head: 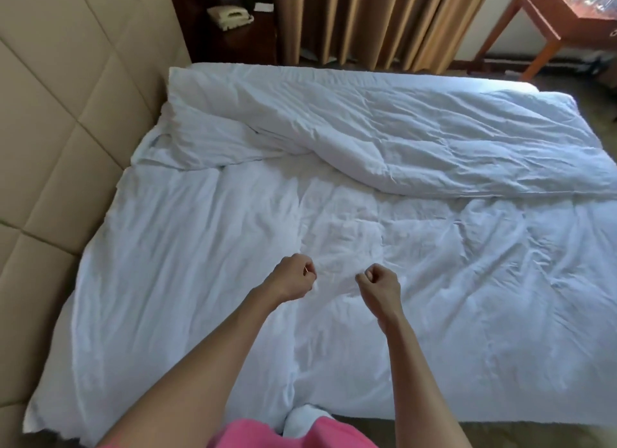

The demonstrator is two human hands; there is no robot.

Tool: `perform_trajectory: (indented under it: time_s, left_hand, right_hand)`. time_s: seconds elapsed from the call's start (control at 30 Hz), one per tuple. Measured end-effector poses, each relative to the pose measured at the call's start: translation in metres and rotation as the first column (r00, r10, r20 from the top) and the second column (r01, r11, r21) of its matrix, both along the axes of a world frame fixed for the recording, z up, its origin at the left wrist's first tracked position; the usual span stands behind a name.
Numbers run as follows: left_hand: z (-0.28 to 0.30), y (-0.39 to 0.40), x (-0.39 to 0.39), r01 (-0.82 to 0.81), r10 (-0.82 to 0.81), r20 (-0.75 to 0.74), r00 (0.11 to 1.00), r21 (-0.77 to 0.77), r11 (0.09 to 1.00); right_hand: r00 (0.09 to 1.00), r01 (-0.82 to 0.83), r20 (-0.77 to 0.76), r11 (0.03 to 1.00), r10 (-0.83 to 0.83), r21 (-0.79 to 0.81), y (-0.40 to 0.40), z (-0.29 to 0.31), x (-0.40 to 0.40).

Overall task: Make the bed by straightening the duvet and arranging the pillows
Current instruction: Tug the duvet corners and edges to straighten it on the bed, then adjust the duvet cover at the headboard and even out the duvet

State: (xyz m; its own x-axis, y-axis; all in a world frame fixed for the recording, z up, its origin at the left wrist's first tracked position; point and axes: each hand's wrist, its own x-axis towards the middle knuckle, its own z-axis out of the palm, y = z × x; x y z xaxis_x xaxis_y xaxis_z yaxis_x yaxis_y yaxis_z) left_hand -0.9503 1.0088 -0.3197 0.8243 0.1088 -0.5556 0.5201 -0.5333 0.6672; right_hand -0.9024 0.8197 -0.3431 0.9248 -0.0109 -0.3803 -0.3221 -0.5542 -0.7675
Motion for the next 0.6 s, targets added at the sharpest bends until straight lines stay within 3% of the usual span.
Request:
perform_trajectory:
  time_s: [0.17, 0.3, 0.5, 0.6]
  left_hand:
    - [0.004, 0.070, -0.024, -0.232, 0.240, -0.068, 0.968, 0.111, 0.966]
    - [0.001, 0.109, -0.030, -0.290, 0.311, -0.086, 0.947, 0.197, 0.937]
    - [-0.035, 0.134, -0.006, -0.284, 0.304, -0.109, 0.947, 0.163, 0.945]
    - [-0.056, 0.156, 0.001, -0.265, 0.288, -0.120, 0.950, 0.177, 0.948]
  right_hand:
    - [0.983, -0.171, -0.062, 0.983, 0.175, 0.066, 0.081, -0.017, 0.034]
    - [0.923, -0.382, 0.005, 0.918, 0.384, 0.104, 0.143, -0.015, 0.052]
    - [0.813, -0.580, 0.004, 0.811, 0.582, -0.075, 0.175, -0.039, 0.069]
    - [0.730, -0.679, -0.059, 0.710, 0.681, -0.186, 0.186, -0.062, 0.069]
